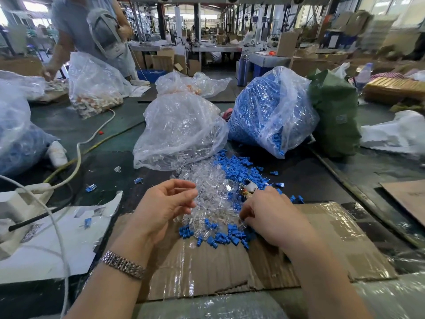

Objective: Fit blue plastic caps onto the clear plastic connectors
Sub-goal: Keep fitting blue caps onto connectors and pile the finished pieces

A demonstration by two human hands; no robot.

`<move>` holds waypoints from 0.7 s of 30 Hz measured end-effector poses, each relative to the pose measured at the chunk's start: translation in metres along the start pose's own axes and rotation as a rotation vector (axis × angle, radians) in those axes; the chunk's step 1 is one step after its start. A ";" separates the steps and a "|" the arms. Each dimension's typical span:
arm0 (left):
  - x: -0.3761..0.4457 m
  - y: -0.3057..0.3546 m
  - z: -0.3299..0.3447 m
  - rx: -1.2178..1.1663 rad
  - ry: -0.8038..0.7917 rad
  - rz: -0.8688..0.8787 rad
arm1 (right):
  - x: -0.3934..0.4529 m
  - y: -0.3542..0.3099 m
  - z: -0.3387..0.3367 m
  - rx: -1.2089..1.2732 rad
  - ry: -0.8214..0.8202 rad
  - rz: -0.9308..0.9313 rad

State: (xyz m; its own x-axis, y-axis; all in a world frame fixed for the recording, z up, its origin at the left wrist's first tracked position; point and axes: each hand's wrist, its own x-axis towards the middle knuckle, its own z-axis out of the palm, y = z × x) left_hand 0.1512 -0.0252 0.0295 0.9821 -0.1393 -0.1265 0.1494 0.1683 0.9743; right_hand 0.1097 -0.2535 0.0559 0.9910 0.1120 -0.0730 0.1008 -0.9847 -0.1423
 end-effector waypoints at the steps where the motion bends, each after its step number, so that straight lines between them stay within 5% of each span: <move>1: -0.001 0.000 0.001 0.002 -0.005 -0.001 | 0.000 0.000 0.001 -0.014 0.003 -0.010; 15: 0.000 -0.002 0.002 -0.209 -0.103 -0.115 | 0.008 -0.004 0.007 -0.101 0.082 -0.057; 21: -0.004 0.001 0.006 -0.238 -0.240 -0.141 | 0.005 -0.004 0.001 0.565 0.290 -0.106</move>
State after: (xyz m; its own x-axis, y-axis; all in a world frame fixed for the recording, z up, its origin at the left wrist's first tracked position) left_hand 0.1468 -0.0304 0.0325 0.8996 -0.3972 -0.1817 0.3314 0.3498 0.8762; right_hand 0.1145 -0.2484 0.0547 0.9697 0.0866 0.2287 0.2164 -0.7393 -0.6376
